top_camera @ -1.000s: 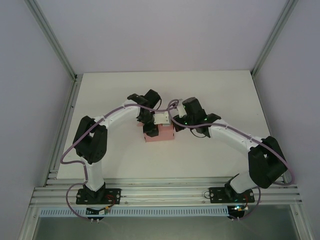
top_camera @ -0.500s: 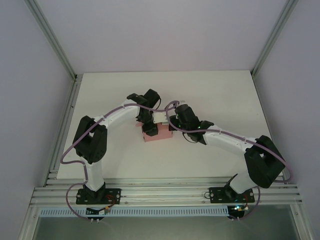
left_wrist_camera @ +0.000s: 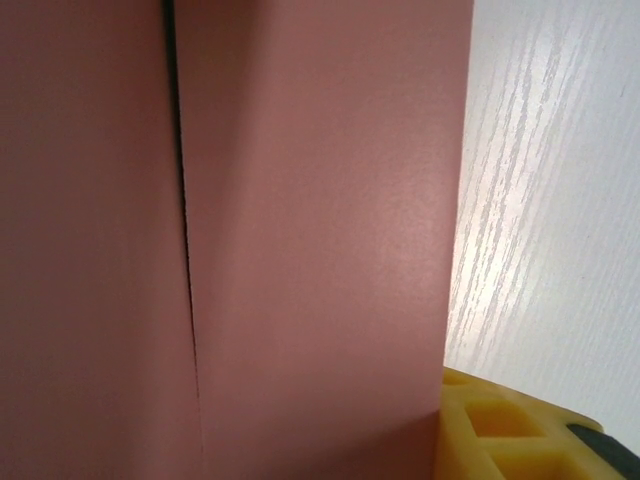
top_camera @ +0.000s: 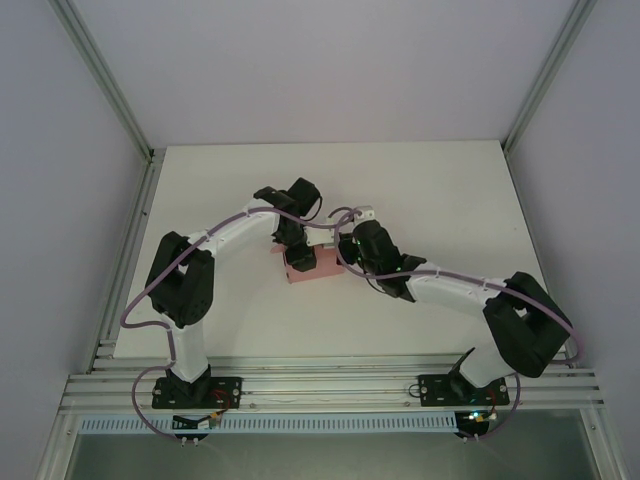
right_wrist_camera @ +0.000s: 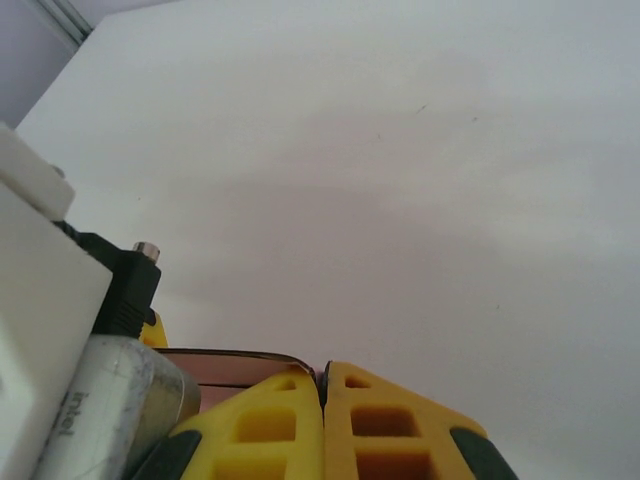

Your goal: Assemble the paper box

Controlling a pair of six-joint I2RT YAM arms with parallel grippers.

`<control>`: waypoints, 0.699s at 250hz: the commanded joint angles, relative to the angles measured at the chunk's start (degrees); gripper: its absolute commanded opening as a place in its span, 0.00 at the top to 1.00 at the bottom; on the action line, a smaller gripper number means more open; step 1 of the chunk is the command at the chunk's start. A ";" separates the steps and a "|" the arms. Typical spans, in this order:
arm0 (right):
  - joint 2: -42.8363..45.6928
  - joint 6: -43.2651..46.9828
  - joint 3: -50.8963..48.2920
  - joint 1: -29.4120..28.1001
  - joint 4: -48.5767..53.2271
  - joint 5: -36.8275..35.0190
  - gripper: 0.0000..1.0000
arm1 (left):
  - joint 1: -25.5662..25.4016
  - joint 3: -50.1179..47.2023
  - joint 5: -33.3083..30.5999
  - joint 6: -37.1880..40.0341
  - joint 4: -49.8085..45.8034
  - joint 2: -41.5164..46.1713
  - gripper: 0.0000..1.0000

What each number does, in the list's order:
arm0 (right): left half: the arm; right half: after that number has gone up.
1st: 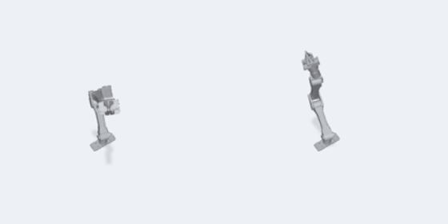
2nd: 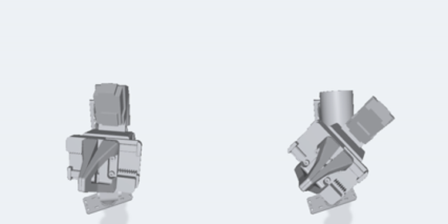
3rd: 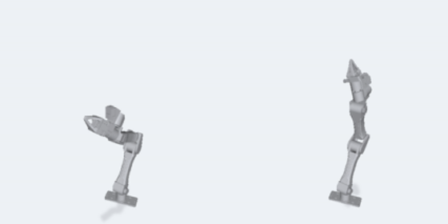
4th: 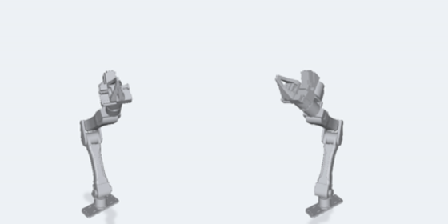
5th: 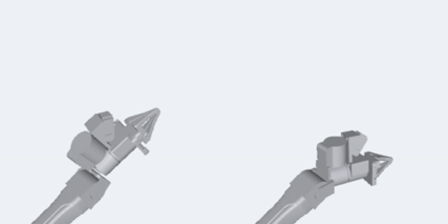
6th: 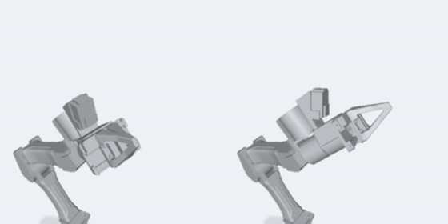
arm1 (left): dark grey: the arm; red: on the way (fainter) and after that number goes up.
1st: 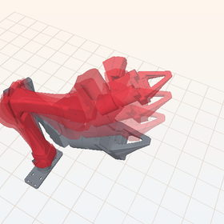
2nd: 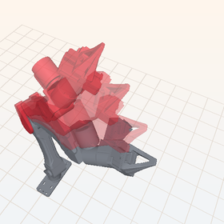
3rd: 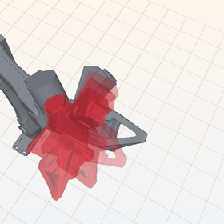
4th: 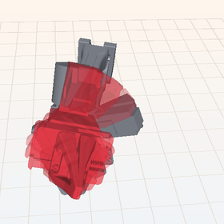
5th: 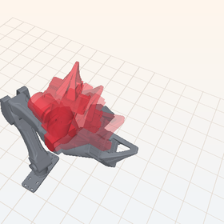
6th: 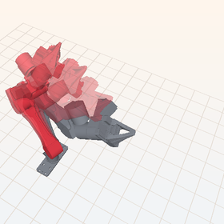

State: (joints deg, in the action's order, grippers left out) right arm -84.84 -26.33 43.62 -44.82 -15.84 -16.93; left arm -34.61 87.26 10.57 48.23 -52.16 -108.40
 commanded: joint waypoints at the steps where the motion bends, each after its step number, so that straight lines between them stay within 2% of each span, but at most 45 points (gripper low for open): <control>1: -1.21 0.38 -6.75 -4.18 5.53 8.10 1.00 | -1.29 1.36 2.75 -0.59 5.74 -1.38 0.58; 20: 0.05 0.00 -7.93 -4.50 6.24 9.50 1.00 | -1.30 1.22 2.26 -0.68 6.49 -1.44 0.58; 32: 0.06 -2.28 -6.40 -4.51 10.28 8.47 1.00 | -1.21 1.39 1.84 -1.03 6.81 -1.69 0.58; 73: -4.15 -9.26 9.15 -4.48 29.05 6.23 1.00 | -1.25 1.12 2.65 -0.42 6.61 -1.71 0.59; 104: -7.00 -11.77 19.25 -4.25 37.79 5.94 1.00 | -1.34 0.06 2.84 0.13 6.94 -1.21 0.59; 140: -6.47 -12.97 22.81 -3.25 37.21 8.97 1.00 | -1.44 -1.36 3.63 0.39 7.87 -0.56 0.59; 175: -3.25 -16.47 17.98 -1.64 28.57 12.23 1.00 | -1.45 -3.13 4.27 0.27 10.09 0.61 0.59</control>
State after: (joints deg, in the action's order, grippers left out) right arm -89.78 -34.89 64.18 -45.41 18.50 -17.28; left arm -33.82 86.04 12.62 51.40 -50.76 -107.83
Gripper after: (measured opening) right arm 0.050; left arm 0.421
